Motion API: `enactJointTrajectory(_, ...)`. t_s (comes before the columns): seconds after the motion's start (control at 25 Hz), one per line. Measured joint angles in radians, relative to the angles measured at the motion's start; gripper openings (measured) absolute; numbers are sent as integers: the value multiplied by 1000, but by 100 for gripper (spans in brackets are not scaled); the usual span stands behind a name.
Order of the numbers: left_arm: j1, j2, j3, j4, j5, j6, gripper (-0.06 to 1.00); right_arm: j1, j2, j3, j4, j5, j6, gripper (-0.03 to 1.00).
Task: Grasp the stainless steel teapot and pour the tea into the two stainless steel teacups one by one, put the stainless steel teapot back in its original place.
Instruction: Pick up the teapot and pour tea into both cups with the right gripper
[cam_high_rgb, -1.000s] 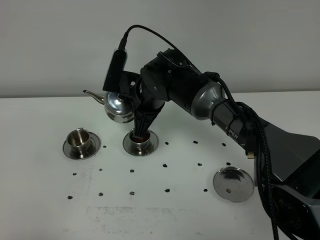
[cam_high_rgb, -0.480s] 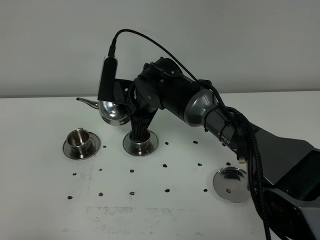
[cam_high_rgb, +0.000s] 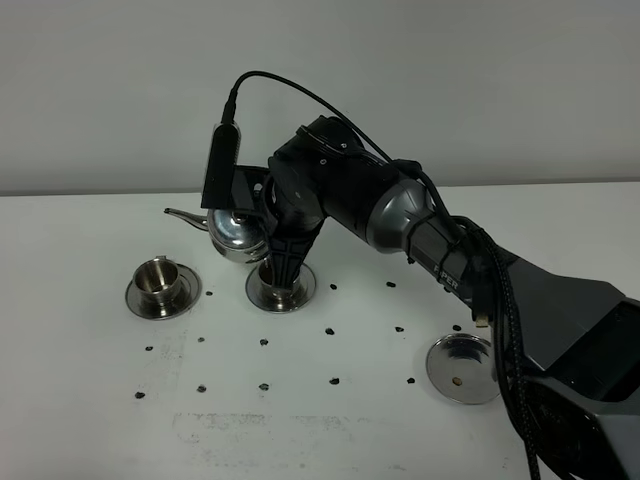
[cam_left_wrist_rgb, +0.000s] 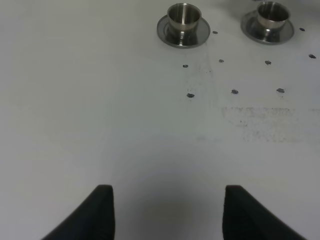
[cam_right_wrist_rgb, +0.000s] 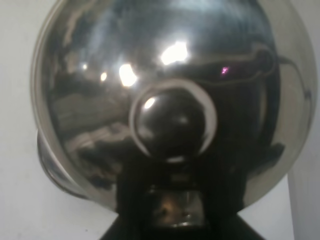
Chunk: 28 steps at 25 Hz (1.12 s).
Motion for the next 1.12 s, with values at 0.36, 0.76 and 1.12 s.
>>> enactJointTrajectory(0.36,0,0,0,0,0,0,54,0,0,0,-15,-72,0,21)
enactJointTrajectory(0.76,0,0,0,0,0,0,54,2,0,0,-34,-7,18,21)
enactJointTrajectory(1.12,0,0,0,1,0,0,54,32,0,-66,-42,119,73,21)
